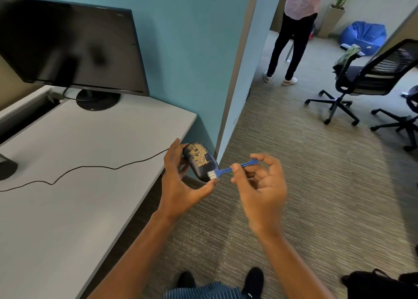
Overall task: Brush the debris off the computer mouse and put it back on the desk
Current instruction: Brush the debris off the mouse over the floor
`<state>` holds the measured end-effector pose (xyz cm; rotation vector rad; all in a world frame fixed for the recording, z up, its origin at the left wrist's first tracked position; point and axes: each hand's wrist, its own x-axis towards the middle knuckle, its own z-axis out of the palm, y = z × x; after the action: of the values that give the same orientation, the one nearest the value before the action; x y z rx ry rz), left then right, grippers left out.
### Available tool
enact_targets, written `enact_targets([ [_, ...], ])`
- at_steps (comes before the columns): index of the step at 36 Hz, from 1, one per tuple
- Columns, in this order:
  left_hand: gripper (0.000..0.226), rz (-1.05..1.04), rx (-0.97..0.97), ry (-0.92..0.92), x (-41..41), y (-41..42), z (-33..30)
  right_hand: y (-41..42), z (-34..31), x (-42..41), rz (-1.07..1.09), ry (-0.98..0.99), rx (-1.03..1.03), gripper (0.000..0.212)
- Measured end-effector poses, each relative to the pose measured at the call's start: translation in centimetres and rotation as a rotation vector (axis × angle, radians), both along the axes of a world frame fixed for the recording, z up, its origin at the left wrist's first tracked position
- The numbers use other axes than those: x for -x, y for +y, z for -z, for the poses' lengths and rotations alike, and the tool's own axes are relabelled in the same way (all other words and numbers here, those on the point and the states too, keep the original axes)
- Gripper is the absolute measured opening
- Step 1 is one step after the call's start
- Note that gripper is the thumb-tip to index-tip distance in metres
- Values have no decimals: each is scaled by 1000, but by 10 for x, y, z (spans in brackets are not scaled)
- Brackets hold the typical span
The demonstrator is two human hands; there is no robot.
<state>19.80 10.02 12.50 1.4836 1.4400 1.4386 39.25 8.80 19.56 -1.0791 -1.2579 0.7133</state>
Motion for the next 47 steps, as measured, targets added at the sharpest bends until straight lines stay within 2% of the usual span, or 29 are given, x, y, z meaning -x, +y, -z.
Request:
enact_targets([
  [3,143,-12,-29,26,-1,2,2,-3,4,4,-24,-69,-11,38],
  [9,142,-5,-10,-10,0,-1,-2,2,2,-5,86,-48,-9,42],
  [15,142,12,-12,-3,0,-1,1,-1,8,0,-83,-127,-82,40],
  [20,142,19,-22,-40,-2,-4,-9,8,7,-5,37,-116,-84,42],
  [27,140,10,-17,7,0,-3,-3,7,3,-4,-213,-205,-125,43],
  [33,139,4,13,-11,1,-5,-10,15,-1,-13,-142,-238,-127,45],
  [38,139,-12,4,18,3,-5,-4,12,-3,-11,-281,-322,-216,52],
  [41,139,-10,2,24,3,-7,-3,16,-3,-13,-194,-347,-209,47],
  [44,140,-12,2,25,3,-8,-5,17,-8,-13,-92,-271,-179,40],
  [47,139,-23,1,19,2,-9,-6,14,-14,-4,-94,-199,-153,40],
])
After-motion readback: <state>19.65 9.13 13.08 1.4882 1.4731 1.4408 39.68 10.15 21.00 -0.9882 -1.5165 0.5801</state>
